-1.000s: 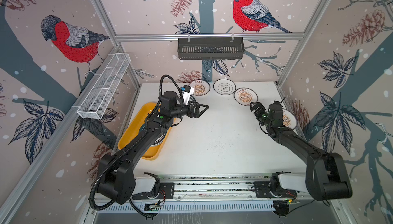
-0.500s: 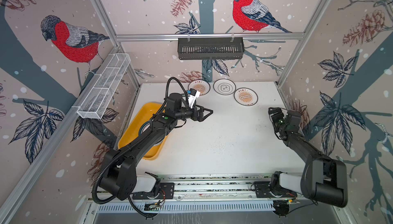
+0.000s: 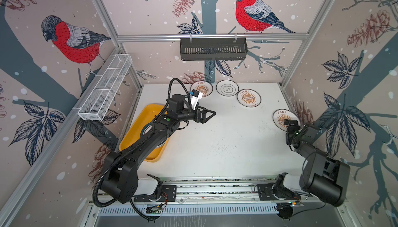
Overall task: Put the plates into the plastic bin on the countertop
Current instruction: 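Lower the right gripper onto the orange sunburst plate rim nearest the robot and close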
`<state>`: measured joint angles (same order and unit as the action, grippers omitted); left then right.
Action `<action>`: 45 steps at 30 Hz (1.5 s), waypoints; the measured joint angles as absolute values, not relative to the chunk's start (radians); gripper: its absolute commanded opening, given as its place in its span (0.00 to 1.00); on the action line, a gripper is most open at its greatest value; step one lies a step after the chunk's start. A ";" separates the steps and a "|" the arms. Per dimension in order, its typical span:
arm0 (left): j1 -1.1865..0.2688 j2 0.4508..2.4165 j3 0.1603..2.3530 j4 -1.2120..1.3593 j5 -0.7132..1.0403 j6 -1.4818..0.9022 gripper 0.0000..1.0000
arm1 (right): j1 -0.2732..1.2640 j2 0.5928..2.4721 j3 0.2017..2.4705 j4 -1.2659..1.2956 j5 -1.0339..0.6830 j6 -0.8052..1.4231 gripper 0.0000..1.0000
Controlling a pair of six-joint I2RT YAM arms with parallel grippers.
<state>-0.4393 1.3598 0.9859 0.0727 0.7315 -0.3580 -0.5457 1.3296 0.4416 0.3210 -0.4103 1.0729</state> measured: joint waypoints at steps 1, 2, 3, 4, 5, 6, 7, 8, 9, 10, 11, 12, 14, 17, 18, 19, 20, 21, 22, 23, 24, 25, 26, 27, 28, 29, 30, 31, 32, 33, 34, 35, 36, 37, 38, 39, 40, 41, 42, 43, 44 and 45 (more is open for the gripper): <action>-0.439 1.360 0.986 0.069 0.731 -0.357 0.96 | -0.556 1.343 0.439 0.326 -0.421 1.073 0.96; -0.439 1.361 0.986 0.065 0.730 -0.356 0.96 | -0.565 1.357 0.433 0.333 -0.434 1.073 0.95; -0.439 1.361 0.986 0.063 0.730 -0.355 0.96 | -0.572 1.368 0.427 0.344 -0.445 1.074 0.95; -0.439 1.362 0.986 0.060 0.729 -0.351 0.96 | -0.578 1.378 0.421 0.355 -0.457 1.076 0.95; -0.439 1.362 0.986 0.058 0.729 -0.348 0.96 | -0.582 1.388 0.416 0.367 -0.468 1.077 0.95; -0.439 1.362 0.986 0.056 0.729 -0.345 0.96 | -0.584 1.395 0.414 0.374 -0.476 1.081 0.94; -0.440 1.362 0.986 0.055 0.728 -0.341 0.96 | -0.588 1.406 0.412 0.383 -0.486 1.090 0.93; -0.440 1.362 0.986 0.053 0.728 -0.340 0.96 | -0.592 1.415 0.410 0.392 -0.493 1.097 0.93; -0.440 1.362 0.986 0.052 0.728 -0.340 0.96 | -0.597 1.423 0.410 0.402 -0.499 1.098 0.92; -0.440 1.362 0.986 0.050 0.728 -0.339 0.96 | -0.600 1.433 0.410 0.414 -0.504 1.100 0.92; -0.440 1.361 0.986 0.048 0.725 -0.336 0.96 | -0.603 1.442 0.410 0.427 -0.509 1.100 0.91; -0.440 1.361 0.986 0.047 0.722 -0.335 0.96 | -0.606 1.450 0.410 0.439 -0.515 1.103 0.91; -0.440 1.357 0.986 0.047 0.714 -0.333 0.96 | -0.611 1.472 0.411 0.467 -0.526 1.118 0.89; -0.440 1.350 0.989 0.037 0.700 -0.328 0.96 | -0.616 1.510 0.417 0.511 -0.543 1.124 0.87; -0.440 1.350 0.996 0.027 0.696 -0.324 0.96 | -0.616 1.522 0.418 0.526 -0.550 1.127 0.85; -0.441 1.349 1.005 0.021 0.689 -0.320 0.96 | -0.617 1.534 0.419 0.538 -0.555 1.127 0.83; -0.441 1.345 1.009 0.019 0.680 -0.315 0.96 | -0.617 1.546 0.419 0.557 -0.559 1.130 0.82; -0.441 1.342 1.010 0.017 0.677 -0.313 0.96 | -0.617 1.557 0.419 0.568 -0.565 1.133 0.79; -0.441 1.340 1.011 0.017 0.677 -0.310 0.96 | -0.617 1.569 0.419 0.583 -0.569 1.142 0.76; -0.441 1.340 1.011 0.014 0.676 -0.307 0.96 | -0.617 1.581 0.422 0.593 -0.574 1.151 0.75; -0.441 1.340 1.012 0.009 0.672 -0.306 0.96 | -0.618 1.592 0.427 0.599 -0.579 1.152 0.74; -0.441 1.341 1.014 0.006 0.664 -0.303 0.96 | -0.619 1.602 0.432 0.601 -0.582 1.156 0.72; -0.441 1.341 1.016 0.003 0.657 -0.301 0.96 | -0.619 1.611 0.438 0.604 -0.586 1.158 0.71; -0.441 1.341 1.017 0.001 0.653 -0.297 0.96 | -0.619 1.615 0.440 0.606 -0.587 1.164 0.69; -0.441 1.341 1.020 -0.005 0.650 -0.295 0.96 | -0.620 1.620 0.440 0.609 -0.588 1.176 0.67; -0.441 1.341 1.021 -0.006 0.649 -0.289 0.96 | -0.623 1.622 0.438 0.610 -0.590 1.178 0.64; -0.441 1.341 1.021 -0.006 0.647 -0.289 0.96 | -0.623 1.624 0.436 0.612 -0.589 1.179 0.62; -0.441 1.341 1.022 -0.007 0.643 -0.287 0.96 | -0.623 1.625 0.432 0.615 -0.586 1.182 0.62; -0.441 1.340 1.023 -0.009 0.638 -0.285 0.96 | -0.623 1.625 0.427 0.619 -0.586 1.188 0.61; -0.441 1.339 1.023 -0.009 0.633 -0.284 0.96 | -0.623 1.625 0.424 0.625 -0.586 1.199 0.61; -0.441 1.338 1.023 -0.009 0.630 -0.282 0.96 | -0.623 1.627 0.422 0.629 -0.586 1.201 0.61; -0.441 1.335 1.023 -0.009 0.627 -0.281 0.96 | -0.624 1.629 0.421 0.635 -0.586 1.205 0.58; -0.441 1.333 1.023 -0.009 0.626 -0.281 0.96 | -0.625 1.632 0.419 0.641 -0.587 1.208 0.54; -0.441 1.332 1.024 -0.009 0.625 -0.281 0.96 | -0.625 1.637 0.416 0.649 -0.587 1.209 0.51; -0.441 1.330 1.025 -0.009 0.625 -0.281 0.96 | -0.625 1.642 0.408 0.664 -0.586 1.215 0.47; -0.441 1.329 1.025 -0.009 0.625 -0.281 0.96 | -0.625 1.645 0.401 0.674 -0.585 1.228 0.41; -0.441 1.329 1.025 -0.009 0.624 -0.281 0.96 | -0.627 1.649 0.390 0.686 -0.583 1.230 0.35; -0.441 1.329 1.025 -0.009 0.624 -0.281 0.96 | -0.627 1.653 0.385 0.694 -0.583 1.234 0.29; -0.441 1.329 1.025 -0.009 0.625 -0.281 0.96 | -0.627 1.658 0.382 0.696 -0.582 1.238 0.28; -0.441 1.329 1.025 -0.009 0.625 -0.281 0.96 | -0.627 1.663 0.379 0.701 -0.580 1.249 0.28; -0.441 1.329 1.025 -0.009 0.625 -0.281 0.96 | -0.627 1.667 0.377 0.707 -0.580 1.256 0.28; -0.441 1.329 1.025 -0.009 0.625 -0.281 0.96 | -0.627 1.670 0.376 0.713 -0.580 1.256 0.24</action>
<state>-0.4412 1.3293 1.0252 -0.0093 0.6247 -0.2810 -0.6273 1.6695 0.3759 0.7132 -0.5800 1.2564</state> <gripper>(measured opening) 0.961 0.276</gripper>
